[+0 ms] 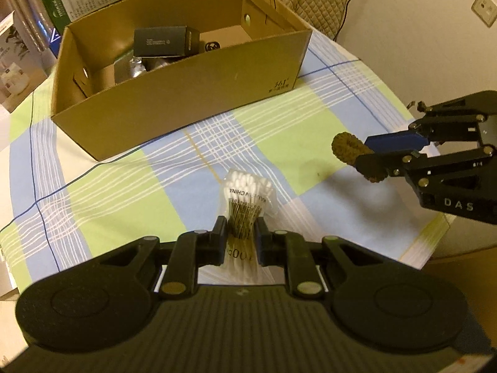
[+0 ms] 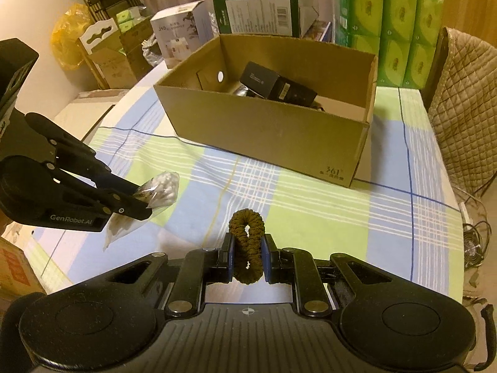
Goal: Organize objects
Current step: 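Lift the swab pack and hair tie and carry them over the cardboard box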
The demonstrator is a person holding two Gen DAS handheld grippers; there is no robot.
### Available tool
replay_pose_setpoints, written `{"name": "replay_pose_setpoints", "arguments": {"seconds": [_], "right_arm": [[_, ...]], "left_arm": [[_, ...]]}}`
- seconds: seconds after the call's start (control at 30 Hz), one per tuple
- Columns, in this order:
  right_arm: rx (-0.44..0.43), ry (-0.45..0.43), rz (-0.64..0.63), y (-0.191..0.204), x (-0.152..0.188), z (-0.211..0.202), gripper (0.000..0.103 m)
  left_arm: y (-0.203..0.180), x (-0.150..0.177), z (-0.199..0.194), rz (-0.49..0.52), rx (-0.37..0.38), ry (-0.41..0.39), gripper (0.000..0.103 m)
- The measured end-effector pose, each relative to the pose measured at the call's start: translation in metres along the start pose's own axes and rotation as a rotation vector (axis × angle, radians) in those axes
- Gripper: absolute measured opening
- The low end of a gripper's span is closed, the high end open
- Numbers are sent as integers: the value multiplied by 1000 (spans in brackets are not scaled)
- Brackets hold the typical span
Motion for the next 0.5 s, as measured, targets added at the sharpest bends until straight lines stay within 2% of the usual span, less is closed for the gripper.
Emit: {"name": "replay_pose_setpoints", "arguments": {"seconds": [0.27, 0.5], "right_arm": [[17, -19, -5, 6, -4, -20, 14], [44, -30, -3, 8, -15, -35, 14]], "left_arm": [[-3, 4, -22, -10, -31, -27, 15], [1, -5, -41, -24, -28, -56, 15]]}}
Point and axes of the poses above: each gripper's, at about its wrist camera, not at the fingertips, and z roughly the way its jaws point, y to its left, x to its underside, the point moved 2 cm from there along z, roughly the way its jaws point, and after that the axes turned 13 degrees about y, right-handed, at the moved point
